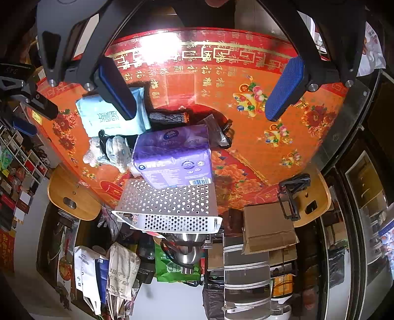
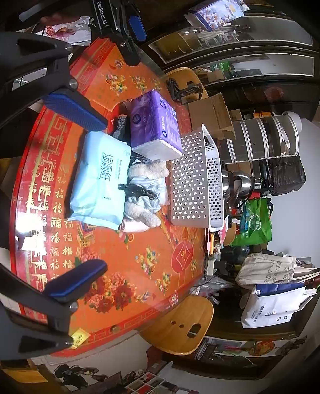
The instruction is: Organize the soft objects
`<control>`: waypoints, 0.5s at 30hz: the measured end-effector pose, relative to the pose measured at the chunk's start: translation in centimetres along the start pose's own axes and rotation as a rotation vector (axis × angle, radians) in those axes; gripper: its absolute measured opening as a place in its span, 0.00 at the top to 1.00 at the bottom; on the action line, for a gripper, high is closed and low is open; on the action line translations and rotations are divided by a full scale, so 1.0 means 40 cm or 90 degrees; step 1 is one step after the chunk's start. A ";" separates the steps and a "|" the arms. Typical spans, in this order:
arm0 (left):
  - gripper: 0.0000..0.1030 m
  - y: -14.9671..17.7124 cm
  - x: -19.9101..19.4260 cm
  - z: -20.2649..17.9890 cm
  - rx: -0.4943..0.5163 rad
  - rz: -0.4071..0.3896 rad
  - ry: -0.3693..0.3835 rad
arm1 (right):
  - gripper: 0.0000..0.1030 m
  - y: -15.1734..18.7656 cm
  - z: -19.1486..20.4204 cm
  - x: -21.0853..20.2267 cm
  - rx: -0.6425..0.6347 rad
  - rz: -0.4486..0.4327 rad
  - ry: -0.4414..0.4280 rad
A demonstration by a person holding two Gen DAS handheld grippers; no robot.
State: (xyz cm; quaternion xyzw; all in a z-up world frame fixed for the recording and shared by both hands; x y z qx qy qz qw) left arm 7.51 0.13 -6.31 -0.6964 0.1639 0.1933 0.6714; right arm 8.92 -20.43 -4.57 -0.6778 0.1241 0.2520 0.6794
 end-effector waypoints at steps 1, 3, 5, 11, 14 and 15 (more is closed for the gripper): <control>0.00 0.000 0.001 0.000 -0.001 0.001 0.000 | 0.00 0.000 0.001 0.001 0.000 0.001 0.000; 0.00 0.000 0.002 0.002 -0.003 0.002 0.000 | 0.00 0.000 0.003 0.002 -0.001 0.001 -0.001; 0.00 0.000 0.002 0.005 -0.005 0.001 -0.001 | 0.00 0.000 0.004 0.001 -0.001 0.001 -0.002; 0.00 0.000 0.004 0.007 -0.006 0.001 -0.003 | 0.00 0.000 0.005 0.001 0.000 0.002 -0.001; 0.00 -0.002 0.002 0.008 -0.009 -0.004 -0.003 | 0.00 -0.001 0.005 0.001 -0.001 0.001 -0.002; 0.00 -0.004 0.002 0.009 -0.009 -0.005 -0.004 | 0.00 0.001 0.007 0.002 -0.001 0.001 -0.003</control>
Point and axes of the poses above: each gripper's, at about its wrist camera, not at the fingertips, and x roughly the way its jaws point, z to its left, y to its underside, the point moved 9 cm from there along x, roughly the way its jaws point, and after that the axes turned 9 degrees about -z, right-handed, at the moved point
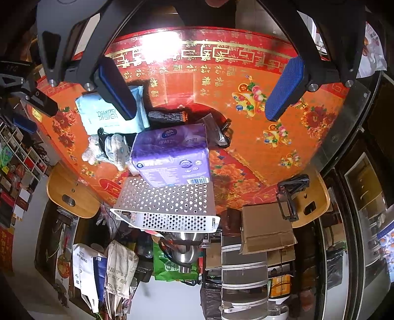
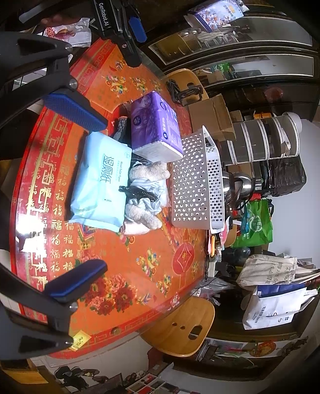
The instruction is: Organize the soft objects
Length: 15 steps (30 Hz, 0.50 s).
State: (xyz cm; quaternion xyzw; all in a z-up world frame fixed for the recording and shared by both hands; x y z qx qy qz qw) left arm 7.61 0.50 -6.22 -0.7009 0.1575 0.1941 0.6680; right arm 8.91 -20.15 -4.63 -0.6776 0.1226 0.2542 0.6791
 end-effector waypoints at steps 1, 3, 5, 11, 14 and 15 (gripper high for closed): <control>0.00 0.000 0.000 0.001 0.000 0.000 -0.002 | 0.00 0.000 0.001 0.000 0.000 0.000 -0.001; 0.00 0.001 0.001 0.000 0.000 0.001 0.000 | 0.00 0.001 0.004 0.001 0.000 0.001 -0.004; 0.00 0.003 0.003 0.000 0.000 0.003 -0.002 | 0.00 0.004 0.008 0.003 0.001 0.003 -0.005; 0.00 0.005 0.002 -0.003 0.000 0.002 -0.003 | 0.00 0.006 0.009 0.006 0.003 0.005 -0.006; 0.00 0.004 0.002 -0.003 0.002 0.000 -0.005 | 0.00 0.006 0.010 0.006 0.003 0.006 -0.006; 0.00 0.005 0.002 -0.002 0.001 0.001 -0.005 | 0.00 0.006 0.010 0.006 0.004 0.006 -0.007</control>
Point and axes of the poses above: each gripper's, at about its wrist camera, not at the fingertips, and x roughly the way its jaws point, z to its left, y to its underside, the point moved 9 cm from there along x, roughly the way its jaws point, and after that the axes turned 9 degrees about -z, right-handed, at the moved point
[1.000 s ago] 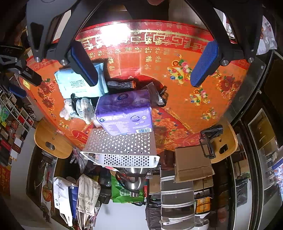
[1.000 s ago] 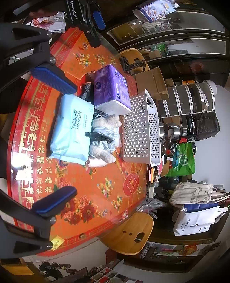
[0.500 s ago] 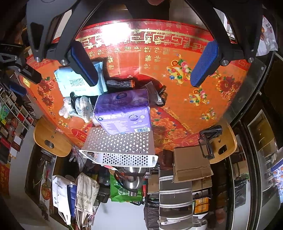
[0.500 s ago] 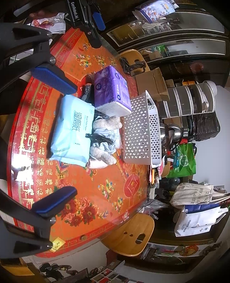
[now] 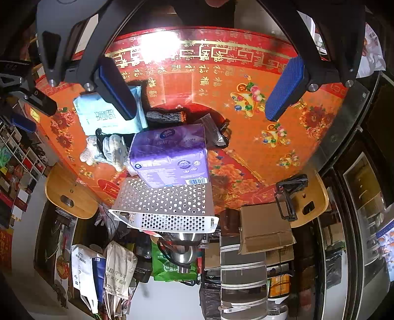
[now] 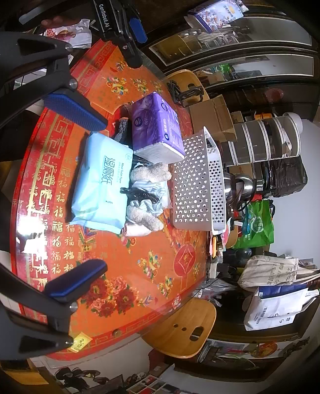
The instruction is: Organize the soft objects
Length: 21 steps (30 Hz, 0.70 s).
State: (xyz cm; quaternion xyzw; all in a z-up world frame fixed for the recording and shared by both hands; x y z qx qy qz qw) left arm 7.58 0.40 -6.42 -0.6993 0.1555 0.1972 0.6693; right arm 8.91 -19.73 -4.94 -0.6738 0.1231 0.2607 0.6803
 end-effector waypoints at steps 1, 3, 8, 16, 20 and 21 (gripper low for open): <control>0.00 0.001 0.000 -0.001 -0.001 0.001 -0.001 | 0.00 -0.001 -0.003 0.000 0.000 0.001 0.000; 0.00 0.002 0.001 0.002 -0.002 0.002 -0.001 | 0.00 0.001 0.001 0.001 0.000 0.002 -0.002; 0.00 0.002 0.003 0.005 -0.005 0.004 -0.002 | 0.00 0.002 -0.002 0.002 -0.001 0.003 -0.001; 0.00 0.004 0.006 0.008 -0.005 0.007 -0.001 | 0.00 0.003 -0.001 0.003 -0.003 0.004 -0.003; 0.00 0.004 0.007 0.008 -0.005 0.006 -0.002 | 0.00 0.007 -0.002 0.005 -0.002 0.008 -0.004; 0.00 0.004 0.008 0.009 -0.005 0.006 -0.003 | 0.00 0.007 -0.002 0.006 -0.002 0.008 -0.004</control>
Point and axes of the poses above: each gripper's, at about its wrist camera, not at the fingertips, and x roughly the way its jaws point, z to its left, y to its underside, the point moved 9 cm from there along x, roughly the way its jaws point, and after that the axes turned 9 degrees about -z, right-handed, at the moved point
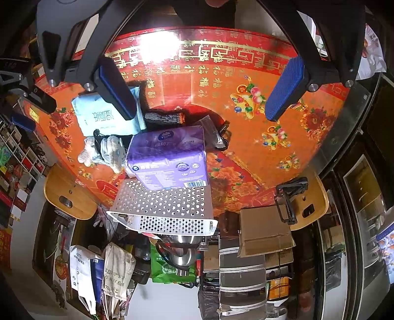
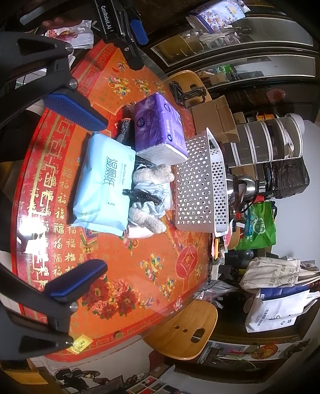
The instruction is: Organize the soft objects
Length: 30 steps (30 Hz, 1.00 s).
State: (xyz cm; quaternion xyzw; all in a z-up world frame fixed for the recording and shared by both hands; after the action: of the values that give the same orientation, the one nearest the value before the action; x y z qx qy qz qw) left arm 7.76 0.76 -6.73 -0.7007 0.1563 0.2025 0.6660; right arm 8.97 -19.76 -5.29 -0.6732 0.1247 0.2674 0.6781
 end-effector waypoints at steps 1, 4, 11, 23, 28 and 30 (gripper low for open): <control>0.00 0.001 0.002 0.001 -0.001 0.000 -0.001 | 0.00 0.001 0.001 0.000 0.000 0.000 0.000; 0.00 0.002 0.003 0.002 0.000 0.000 -0.002 | 0.00 0.000 0.000 0.000 0.000 0.000 0.001; 0.00 0.005 0.008 0.001 0.000 0.002 0.000 | 0.00 0.002 0.002 0.002 0.001 0.002 0.001; 0.00 0.047 0.079 -0.059 0.024 0.012 -0.001 | 0.00 0.015 -0.039 0.032 0.005 -0.016 0.006; 0.00 0.116 0.173 -0.114 0.066 0.077 0.008 | 0.00 0.057 -0.095 0.081 0.010 -0.014 0.019; 0.00 0.139 0.193 -0.146 0.049 0.089 0.052 | 0.00 0.085 -0.114 0.107 0.023 0.003 0.015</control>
State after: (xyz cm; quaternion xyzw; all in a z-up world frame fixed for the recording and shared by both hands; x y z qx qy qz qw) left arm 12.21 -5.02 -15.19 -0.6696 0.2394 0.2140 0.6697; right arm 11.57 -23.58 -10.72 -0.6636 0.1388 0.2589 0.6880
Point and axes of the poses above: each gripper's, at about its wrist camera, not at the fingertips, and x roughly the way its jaws point, z to its left, y to its underside, the point moved 9 cm from there along x, roughly the way its jaws point, and after that the axes turned 9 degrees about -z, right-handed, at the moved point
